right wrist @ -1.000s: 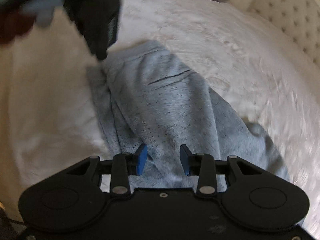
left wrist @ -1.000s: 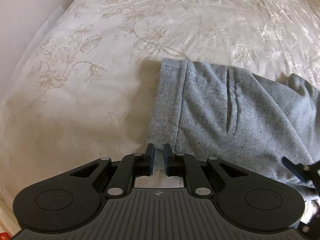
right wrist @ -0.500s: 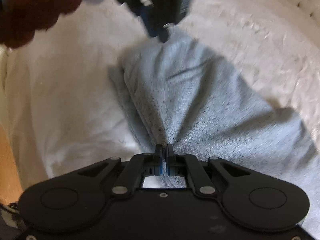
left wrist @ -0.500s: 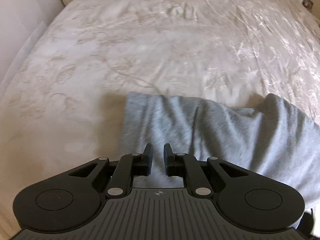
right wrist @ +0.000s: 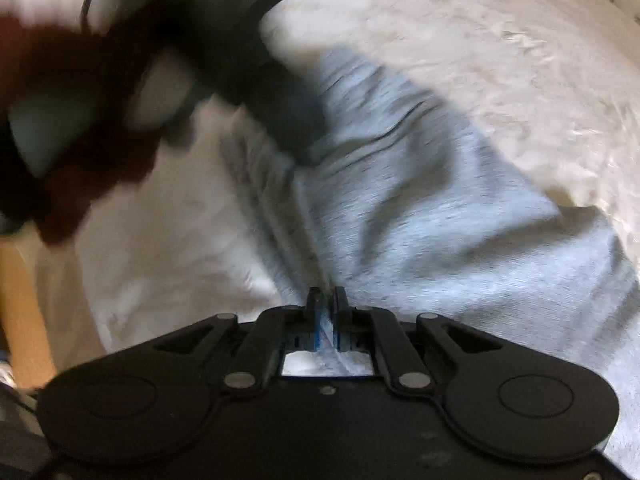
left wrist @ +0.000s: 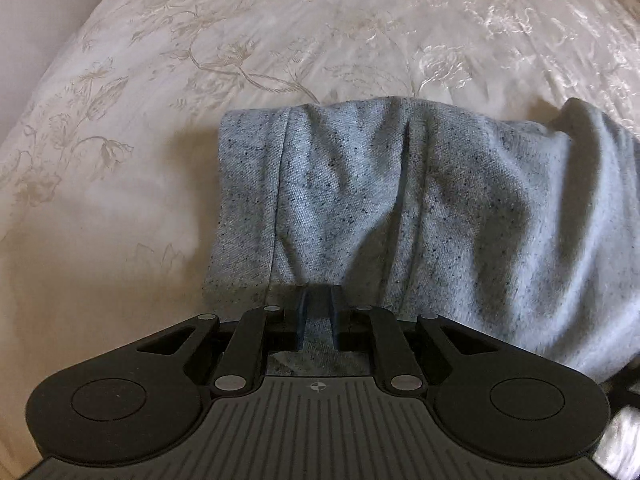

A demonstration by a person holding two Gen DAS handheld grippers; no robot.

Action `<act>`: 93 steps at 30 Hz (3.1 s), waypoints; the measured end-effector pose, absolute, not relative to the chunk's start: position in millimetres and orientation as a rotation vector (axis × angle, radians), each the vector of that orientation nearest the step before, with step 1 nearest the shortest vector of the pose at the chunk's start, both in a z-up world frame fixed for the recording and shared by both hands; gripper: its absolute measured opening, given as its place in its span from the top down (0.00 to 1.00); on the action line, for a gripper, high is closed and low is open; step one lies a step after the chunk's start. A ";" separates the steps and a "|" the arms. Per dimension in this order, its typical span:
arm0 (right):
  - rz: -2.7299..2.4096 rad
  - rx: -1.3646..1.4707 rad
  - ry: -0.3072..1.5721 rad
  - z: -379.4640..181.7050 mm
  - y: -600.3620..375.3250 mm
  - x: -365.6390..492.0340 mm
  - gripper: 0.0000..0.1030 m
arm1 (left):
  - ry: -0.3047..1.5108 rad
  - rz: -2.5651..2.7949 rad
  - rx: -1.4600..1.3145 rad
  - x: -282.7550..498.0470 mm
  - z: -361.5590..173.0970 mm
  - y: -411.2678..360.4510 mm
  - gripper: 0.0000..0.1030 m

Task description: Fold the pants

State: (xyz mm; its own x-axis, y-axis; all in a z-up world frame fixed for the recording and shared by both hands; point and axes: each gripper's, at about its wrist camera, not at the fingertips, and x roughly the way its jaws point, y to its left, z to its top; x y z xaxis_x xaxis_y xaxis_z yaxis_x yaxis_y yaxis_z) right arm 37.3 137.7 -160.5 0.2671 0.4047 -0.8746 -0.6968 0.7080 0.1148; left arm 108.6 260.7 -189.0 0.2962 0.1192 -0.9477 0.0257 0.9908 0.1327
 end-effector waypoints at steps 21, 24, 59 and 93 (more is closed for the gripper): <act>0.463 -0.184 1.135 -183.6 3.2 205.6 0.97 | 1.330 0.094 0.138 100.7 -192.9 263.9 0.87; 0.497 -0.227 1.112 -177.9 12.7 168.7 0.97 | 1.285 0.097 0.157 103.0 -178.1 256.1 0.87; 0.332 0.033 1.194 -202.8 27.9 240.2 0.97 | 1.220 0.056 0.248 80.9 -193.7 251.5 0.86; 0.010 0.172 1.135 -148.5 -104.7 -14.7 0.79 | 1.136 -0.195 0.218 83.3 -154.1 123.6 0.86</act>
State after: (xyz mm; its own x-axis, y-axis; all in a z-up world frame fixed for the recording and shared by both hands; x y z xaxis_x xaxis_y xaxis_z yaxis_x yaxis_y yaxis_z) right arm -14.7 -104.7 -148.5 0.4232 0.0954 -0.9010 0.0795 0.9867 0.1419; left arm 83.3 123.6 -154.1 0.4082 -0.0426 -0.9119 0.2634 0.9619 0.0730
